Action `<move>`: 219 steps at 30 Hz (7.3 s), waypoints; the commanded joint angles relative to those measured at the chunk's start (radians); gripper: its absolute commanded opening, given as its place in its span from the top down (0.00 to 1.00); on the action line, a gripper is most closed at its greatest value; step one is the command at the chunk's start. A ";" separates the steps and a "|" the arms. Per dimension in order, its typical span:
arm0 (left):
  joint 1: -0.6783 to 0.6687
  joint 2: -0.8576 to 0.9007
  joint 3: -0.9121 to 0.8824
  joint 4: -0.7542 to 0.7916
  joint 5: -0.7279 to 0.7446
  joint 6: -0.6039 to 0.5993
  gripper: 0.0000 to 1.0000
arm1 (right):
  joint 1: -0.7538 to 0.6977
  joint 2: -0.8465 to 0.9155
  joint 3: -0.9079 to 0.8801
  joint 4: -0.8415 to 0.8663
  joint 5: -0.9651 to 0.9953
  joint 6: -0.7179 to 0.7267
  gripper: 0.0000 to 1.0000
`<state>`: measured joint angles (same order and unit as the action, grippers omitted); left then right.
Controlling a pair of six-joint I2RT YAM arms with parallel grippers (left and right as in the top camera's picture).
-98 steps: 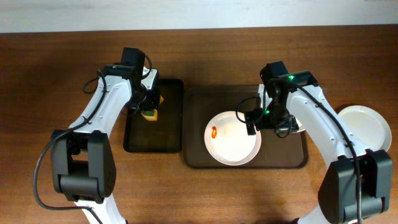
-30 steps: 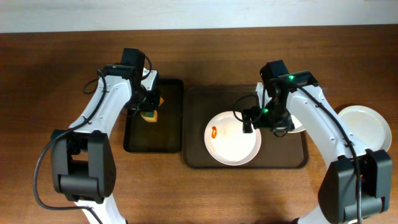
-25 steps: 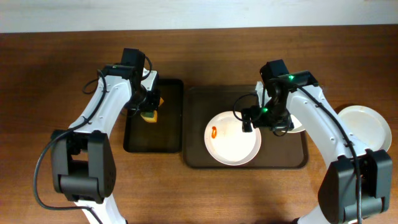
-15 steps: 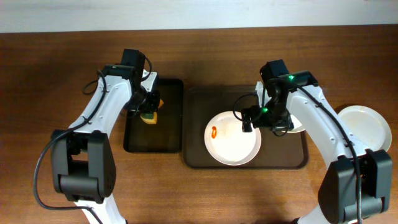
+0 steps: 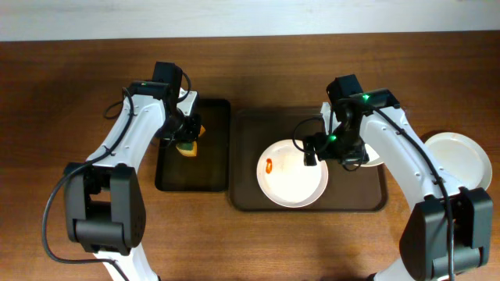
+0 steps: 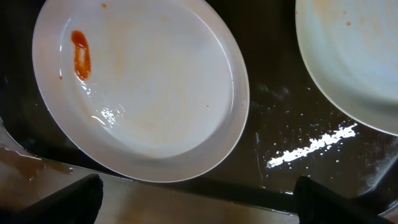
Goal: Clean dirty plates on tray and stack at the side
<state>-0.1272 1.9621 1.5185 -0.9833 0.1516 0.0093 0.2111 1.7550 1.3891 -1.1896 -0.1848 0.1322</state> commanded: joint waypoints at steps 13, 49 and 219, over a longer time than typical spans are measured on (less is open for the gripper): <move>-0.004 -0.013 0.020 0.002 0.001 -0.006 0.91 | 0.000 0.001 -0.017 -0.027 0.161 0.314 0.58; -0.338 -0.008 0.021 0.254 0.024 0.006 1.00 | 0.011 0.002 -0.433 0.430 -0.007 0.453 0.96; -0.051 0.116 -0.075 0.198 -0.088 -0.066 0.82 | -0.261 0.247 0.019 0.120 -0.069 0.078 0.96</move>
<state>-0.1764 2.0686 1.4471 -0.7872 0.0628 -0.0502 -0.1501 1.9945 1.3987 -1.0409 -0.2367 0.2741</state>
